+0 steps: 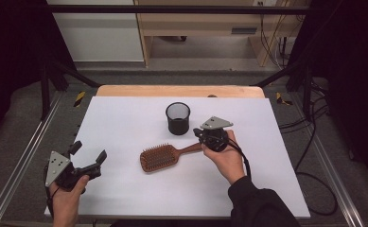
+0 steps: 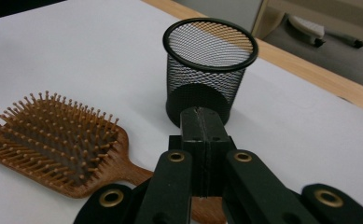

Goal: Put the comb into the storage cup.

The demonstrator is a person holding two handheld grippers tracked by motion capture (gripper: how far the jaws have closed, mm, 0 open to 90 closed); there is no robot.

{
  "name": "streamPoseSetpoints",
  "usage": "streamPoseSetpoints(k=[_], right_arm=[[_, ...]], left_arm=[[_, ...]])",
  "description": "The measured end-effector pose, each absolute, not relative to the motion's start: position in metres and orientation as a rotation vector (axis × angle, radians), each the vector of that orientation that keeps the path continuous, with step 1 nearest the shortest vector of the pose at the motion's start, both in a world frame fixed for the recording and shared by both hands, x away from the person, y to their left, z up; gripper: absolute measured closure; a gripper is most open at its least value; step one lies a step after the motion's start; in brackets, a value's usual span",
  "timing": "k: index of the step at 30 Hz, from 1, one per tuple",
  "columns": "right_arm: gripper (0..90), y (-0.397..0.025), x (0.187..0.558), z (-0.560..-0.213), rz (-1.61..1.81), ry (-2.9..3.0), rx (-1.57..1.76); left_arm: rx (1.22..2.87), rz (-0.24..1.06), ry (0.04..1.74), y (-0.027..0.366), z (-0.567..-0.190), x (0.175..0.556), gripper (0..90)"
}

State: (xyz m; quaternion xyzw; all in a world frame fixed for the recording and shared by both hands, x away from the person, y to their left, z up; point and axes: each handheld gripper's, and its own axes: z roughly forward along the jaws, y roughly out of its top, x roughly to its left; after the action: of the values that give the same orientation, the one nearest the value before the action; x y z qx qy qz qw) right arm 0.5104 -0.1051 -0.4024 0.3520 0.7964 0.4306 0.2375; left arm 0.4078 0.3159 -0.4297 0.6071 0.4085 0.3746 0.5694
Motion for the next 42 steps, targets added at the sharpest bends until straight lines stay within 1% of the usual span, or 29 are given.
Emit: streamPoseSetpoints(k=[9, 20, 27, 36, 42], right_arm=[[90.0, -0.079, 0.521, -0.421, 1.106, 2.293, 0.968], [90.0, -0.063, 0.529, -0.444, 1.025, 2.38, 0.985], [90.0, -0.053, 0.544, -0.463, 0.962, 2.419, 1.01], [90.0, -0.049, 0.546, -0.47, 0.899, 2.503, 1.006], [90.0, -0.047, 0.533, -0.467, 0.881, 2.579, 0.951]], left_arm=[[1.425, 0.877, 0.958, 0.316, -0.429, 0.408, 4.6], [1.429, 0.872, 0.957, 0.315, -0.43, 0.409, 4.5], [1.435, 0.871, 0.955, 0.315, -0.43, 0.409, 4.5], [1.436, 0.868, 0.953, 0.315, -0.43, 0.41, 4.5], [1.436, 0.868, 0.955, 0.315, -0.43, 0.41, 4.5]])
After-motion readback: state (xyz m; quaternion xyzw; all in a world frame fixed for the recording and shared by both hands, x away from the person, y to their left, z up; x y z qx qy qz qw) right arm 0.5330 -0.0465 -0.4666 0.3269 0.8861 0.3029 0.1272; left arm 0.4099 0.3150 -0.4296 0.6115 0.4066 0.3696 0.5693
